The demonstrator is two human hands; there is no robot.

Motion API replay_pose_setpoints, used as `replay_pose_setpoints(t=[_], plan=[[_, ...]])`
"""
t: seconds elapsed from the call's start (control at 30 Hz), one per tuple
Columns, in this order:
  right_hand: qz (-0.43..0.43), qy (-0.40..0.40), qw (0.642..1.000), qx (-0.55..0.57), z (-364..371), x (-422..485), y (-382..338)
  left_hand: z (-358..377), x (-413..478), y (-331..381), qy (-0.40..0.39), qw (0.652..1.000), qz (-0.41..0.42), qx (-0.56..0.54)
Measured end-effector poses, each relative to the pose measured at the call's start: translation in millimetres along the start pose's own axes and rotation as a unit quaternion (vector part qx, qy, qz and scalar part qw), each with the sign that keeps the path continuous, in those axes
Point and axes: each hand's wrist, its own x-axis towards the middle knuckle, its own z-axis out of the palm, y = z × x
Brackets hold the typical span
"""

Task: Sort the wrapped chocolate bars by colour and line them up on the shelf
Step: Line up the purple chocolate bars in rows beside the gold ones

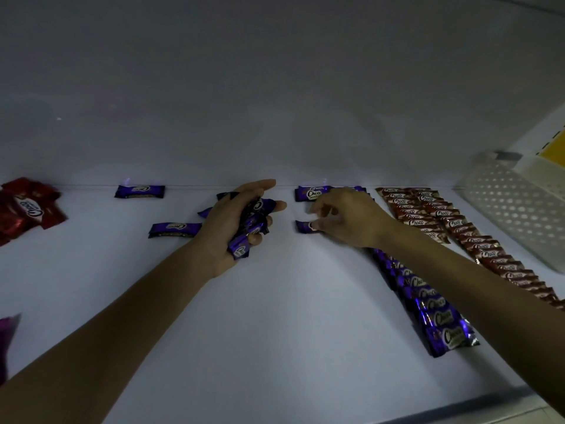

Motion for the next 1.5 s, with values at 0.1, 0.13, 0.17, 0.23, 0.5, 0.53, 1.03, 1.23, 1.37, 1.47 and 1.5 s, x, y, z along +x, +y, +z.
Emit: replay_pose_setpoints(t=[0.1,0.13,0.17,0.23,0.5,0.53,1.03,1.23,1.37,1.47,1.5], plan=[[0.01,-0.061,0.998,-0.013,-7.2,5.7,0.7,0.3,-0.2,0.4,0.002,1.0,0.0,0.001],[0.022,-0.069,0.997,-0.018,-9.4,8.2,0.8,0.4,-0.3,0.7,0.002,1.0,0.0,0.001],[0.032,-0.072,0.997,-0.028,-10.7,11.3,1.6,0.2,-0.3,1.0,0.002,1.0,0.0,0.001],[0.046,-0.068,0.995,-0.048,-9.4,18.2,3.9,0.5,-0.6,0.8,0.004,1.0,-0.001,0.001],[0.055,-0.143,0.988,-0.02,-17.3,22.0,7.7,1.3,-1.6,0.6,0.005,1.0,0.002,0.006],[0.048,-0.144,0.988,-0.02,-17.9,21.3,7.2,1.4,-1.7,0.5,0.006,1.0,0.003,0.006],[0.066,-0.04,0.993,-0.093,-9.2,35.7,22.8,1.4,-2.2,0.2,0.016,1.0,0.008,0.008],[0.072,-0.04,0.993,-0.084,-6.0,47.7,27.7,1.7,-2.0,0.5,0.018,1.0,0.006,0.009],[0.07,-0.048,0.996,-0.039,-7.2,50.5,29.5,1.4,-1.9,0.8,0.02,1.0,0.005,0.008],[0.045,-0.043,0.997,-0.048,-3.6,53.4,24.0,2.5,-1.8,0.9,0.022,1.0,0.005,0.008],[0.037,-0.046,0.996,-0.063,-1.6,54.7,21.4,2.7,-2.0,0.9,0.022,1.0,0.005,0.009]])
